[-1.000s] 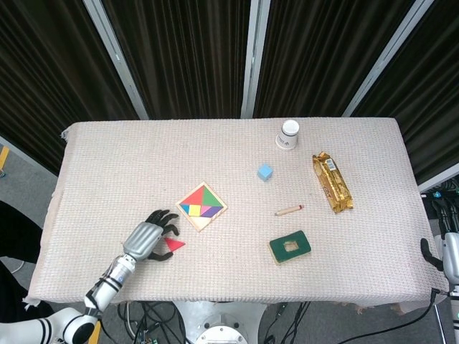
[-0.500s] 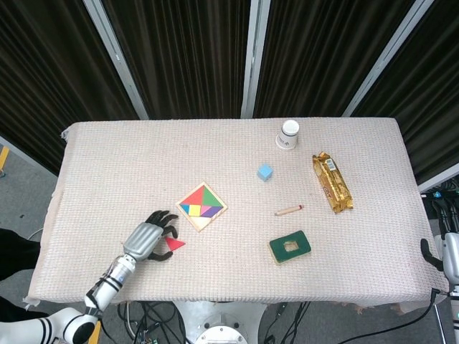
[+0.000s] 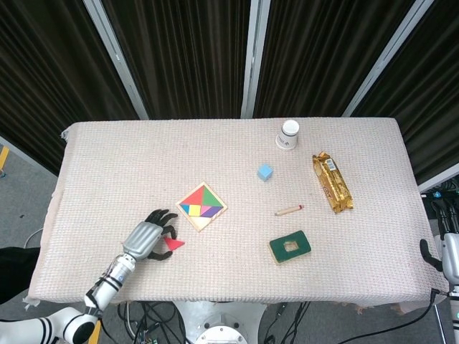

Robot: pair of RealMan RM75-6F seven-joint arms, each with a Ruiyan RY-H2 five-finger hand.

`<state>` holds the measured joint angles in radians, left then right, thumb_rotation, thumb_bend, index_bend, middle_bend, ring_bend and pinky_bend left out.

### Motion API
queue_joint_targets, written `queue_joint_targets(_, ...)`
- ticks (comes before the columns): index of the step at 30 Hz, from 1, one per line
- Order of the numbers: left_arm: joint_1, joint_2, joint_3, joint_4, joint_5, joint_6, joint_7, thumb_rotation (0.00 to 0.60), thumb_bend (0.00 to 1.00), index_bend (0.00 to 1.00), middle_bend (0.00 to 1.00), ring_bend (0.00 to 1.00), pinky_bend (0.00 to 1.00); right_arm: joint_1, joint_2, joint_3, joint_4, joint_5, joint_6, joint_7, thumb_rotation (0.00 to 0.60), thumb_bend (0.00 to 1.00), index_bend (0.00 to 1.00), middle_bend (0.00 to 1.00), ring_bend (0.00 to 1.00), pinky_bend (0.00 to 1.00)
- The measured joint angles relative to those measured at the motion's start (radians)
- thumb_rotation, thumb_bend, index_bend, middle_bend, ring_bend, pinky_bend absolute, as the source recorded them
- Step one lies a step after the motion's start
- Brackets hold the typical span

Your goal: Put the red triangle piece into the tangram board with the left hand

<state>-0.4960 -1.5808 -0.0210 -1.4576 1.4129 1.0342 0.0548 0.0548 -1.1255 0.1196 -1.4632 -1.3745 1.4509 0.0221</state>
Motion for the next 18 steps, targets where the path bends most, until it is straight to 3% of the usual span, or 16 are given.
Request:
queue_joint_targets(10, -0.007, 0.007, -0.022, -0.018, -0.006, 0.015, 0.009, 0.600, 0.23, 0.53, 0.10, 0.00, 0.01, -0.001, 0.001, 0.001, 0.001, -0.001, 0.003, 0.006, 0.600, 0.34, 0.00, 0.00, 0.00, 0.00)
queue_joint_targets(18, -0.017, 0.008, -0.069, -0.078, -0.058, 0.031, 0.077, 0.600, 0.23, 0.54, 0.11, 0.00, 0.01, -0.001, 0.007, 0.004, -0.004, -0.003, 0.003, 0.018, 0.600, 0.34, 0.00, 0.00, 0.00, 0.00)
